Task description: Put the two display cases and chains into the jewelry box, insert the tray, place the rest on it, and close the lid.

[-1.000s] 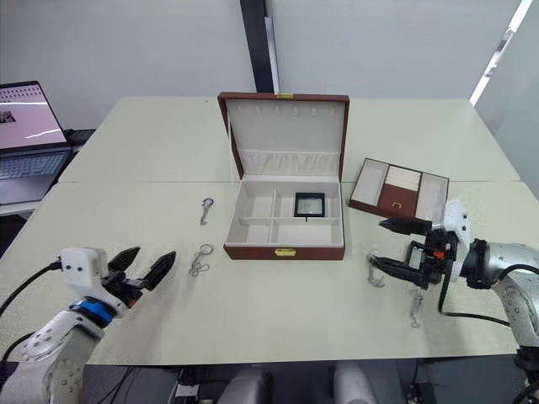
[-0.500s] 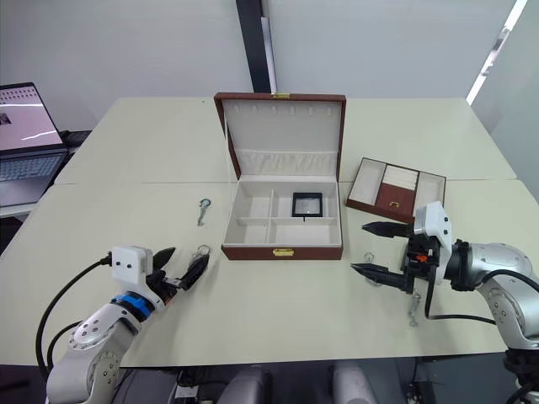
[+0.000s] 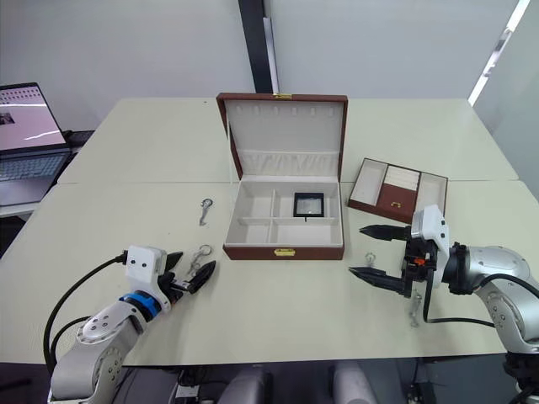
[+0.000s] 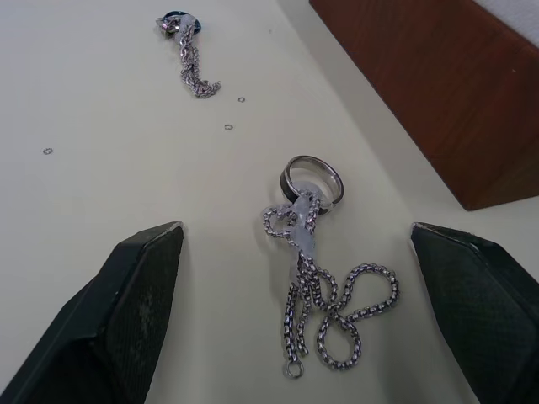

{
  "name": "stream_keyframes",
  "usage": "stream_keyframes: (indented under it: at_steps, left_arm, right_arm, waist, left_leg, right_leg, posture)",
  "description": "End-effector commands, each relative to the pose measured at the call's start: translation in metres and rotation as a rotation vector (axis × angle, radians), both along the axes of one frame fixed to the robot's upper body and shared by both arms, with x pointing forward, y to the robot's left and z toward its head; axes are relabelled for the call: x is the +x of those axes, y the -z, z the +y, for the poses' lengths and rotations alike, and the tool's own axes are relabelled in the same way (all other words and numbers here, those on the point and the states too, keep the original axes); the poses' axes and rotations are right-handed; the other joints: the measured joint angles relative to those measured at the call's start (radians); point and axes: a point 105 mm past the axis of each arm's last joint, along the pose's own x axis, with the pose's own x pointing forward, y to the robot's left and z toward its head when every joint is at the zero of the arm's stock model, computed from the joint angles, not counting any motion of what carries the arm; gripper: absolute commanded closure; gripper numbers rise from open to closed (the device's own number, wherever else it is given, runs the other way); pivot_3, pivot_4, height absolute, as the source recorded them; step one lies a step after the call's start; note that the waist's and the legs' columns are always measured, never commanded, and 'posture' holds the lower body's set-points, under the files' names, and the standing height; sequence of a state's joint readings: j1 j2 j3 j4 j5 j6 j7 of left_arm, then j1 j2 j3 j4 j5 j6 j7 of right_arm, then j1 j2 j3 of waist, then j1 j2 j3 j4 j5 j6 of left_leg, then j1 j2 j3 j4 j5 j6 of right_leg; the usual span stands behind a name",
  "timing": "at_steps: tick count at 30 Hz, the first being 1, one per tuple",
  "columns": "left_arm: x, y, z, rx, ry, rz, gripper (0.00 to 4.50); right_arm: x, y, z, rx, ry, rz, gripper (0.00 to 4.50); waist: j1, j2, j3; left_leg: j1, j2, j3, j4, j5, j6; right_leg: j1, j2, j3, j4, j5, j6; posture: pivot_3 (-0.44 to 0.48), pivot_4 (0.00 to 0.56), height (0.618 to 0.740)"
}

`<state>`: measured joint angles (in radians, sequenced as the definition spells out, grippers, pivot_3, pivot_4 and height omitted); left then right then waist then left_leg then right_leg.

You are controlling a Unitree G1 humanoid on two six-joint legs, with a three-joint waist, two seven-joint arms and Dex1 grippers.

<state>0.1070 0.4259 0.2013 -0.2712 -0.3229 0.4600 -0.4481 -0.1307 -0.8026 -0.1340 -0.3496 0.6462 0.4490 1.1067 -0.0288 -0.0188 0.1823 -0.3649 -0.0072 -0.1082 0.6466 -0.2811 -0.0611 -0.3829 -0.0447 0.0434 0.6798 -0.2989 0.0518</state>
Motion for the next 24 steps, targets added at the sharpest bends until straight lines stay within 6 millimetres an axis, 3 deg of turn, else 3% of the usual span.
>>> stream_keyframes:
  at_steps: [1,10,15,24]
  left_arm:
    - [-0.004,0.01,-0.009,0.007,0.039,0.059,0.06]
    - [-0.007,0.019,-0.008,0.007,0.039,0.099,0.06]
    - [-0.008,0.022,-0.007,0.006,0.035,0.103,1.13]
    - [-0.006,0.024,0.0,0.008,0.007,0.094,3.8]
  right_arm:
    - [-0.002,-0.005,0.004,0.001,-0.011,-0.031,0.0]
    - [-0.001,-0.006,0.002,-0.001,0.002,-0.031,0.0]
    - [-0.002,-0.005,0.002,-0.003,-0.001,-0.028,0.0]
    - [-0.007,0.001,0.004,-0.027,-0.038,-0.012,0.0]
  waist:
    - [0.0,0.001,0.0]
    - [0.0,0.003,-0.002]
    - [0.0,0.003,-0.002]
    - [0.0,0.004,-0.002]
  left_leg:
    - [0.0,0.0,0.0,0.0,0.0,0.0]
    - [0.001,0.0,0.0,0.0,0.0,0.0]
    - [0.001,0.0,0.0,0.0,0.0,0.0]
    - [0.002,0.0,0.0,0.0,0.0,0.0]
  right_leg:
    - [0.0,0.0,0.0,0.0,0.0,0.0]
    - [0.001,-0.001,0.0,0.0,0.0,0.0]
    - [0.001,-0.001,0.0,-0.001,0.0,0.0]
    - [0.003,-0.001,0.0,-0.001,0.0,0.0]
  posture:
    - [0.0,0.15,0.74]
    - [0.0,0.15,0.74]
    - [0.0,0.15,0.74]
    - [0.0,0.15,0.74]
